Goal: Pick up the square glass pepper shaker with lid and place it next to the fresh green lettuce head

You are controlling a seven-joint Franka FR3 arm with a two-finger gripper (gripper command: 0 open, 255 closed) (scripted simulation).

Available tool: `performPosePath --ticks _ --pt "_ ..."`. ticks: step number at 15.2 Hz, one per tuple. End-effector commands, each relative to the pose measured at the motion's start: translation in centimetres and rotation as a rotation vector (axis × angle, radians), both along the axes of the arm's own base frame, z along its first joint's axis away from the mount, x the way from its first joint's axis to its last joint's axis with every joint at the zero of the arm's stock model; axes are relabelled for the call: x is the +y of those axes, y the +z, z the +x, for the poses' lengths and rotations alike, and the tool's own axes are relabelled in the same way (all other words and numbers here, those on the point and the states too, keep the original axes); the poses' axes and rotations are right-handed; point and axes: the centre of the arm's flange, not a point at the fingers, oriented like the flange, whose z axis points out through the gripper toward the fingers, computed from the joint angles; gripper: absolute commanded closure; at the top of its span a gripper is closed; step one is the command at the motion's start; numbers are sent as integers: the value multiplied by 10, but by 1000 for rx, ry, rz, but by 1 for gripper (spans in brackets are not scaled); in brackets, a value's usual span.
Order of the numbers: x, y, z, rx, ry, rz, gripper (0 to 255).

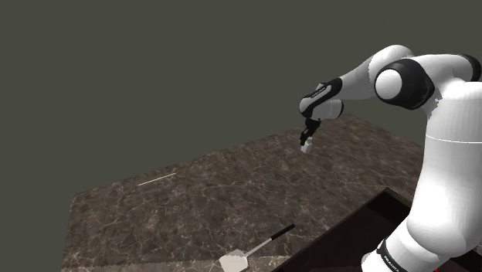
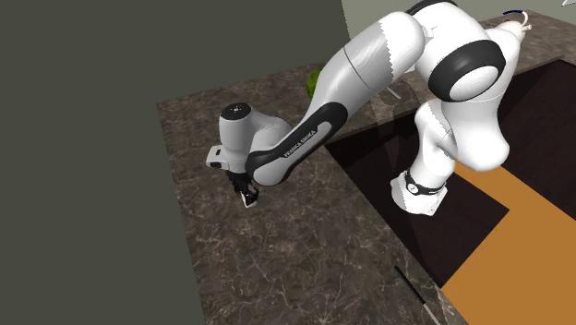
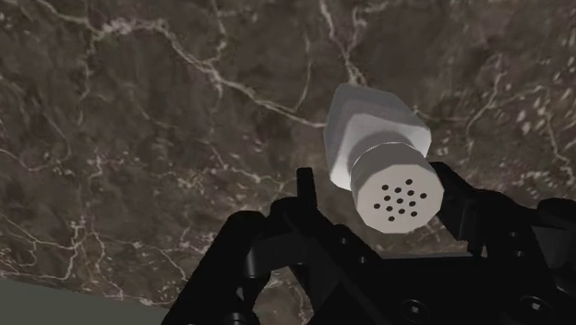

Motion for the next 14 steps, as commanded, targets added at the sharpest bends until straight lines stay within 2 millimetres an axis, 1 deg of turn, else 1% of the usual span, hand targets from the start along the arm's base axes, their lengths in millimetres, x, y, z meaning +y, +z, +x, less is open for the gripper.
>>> performPosePath --ticks 1,9,14 --pt "0 0 0 0 0 0 255" --pt "0 0 0 0 0 0 255" --pt "0 26 0 0 0 0 255"
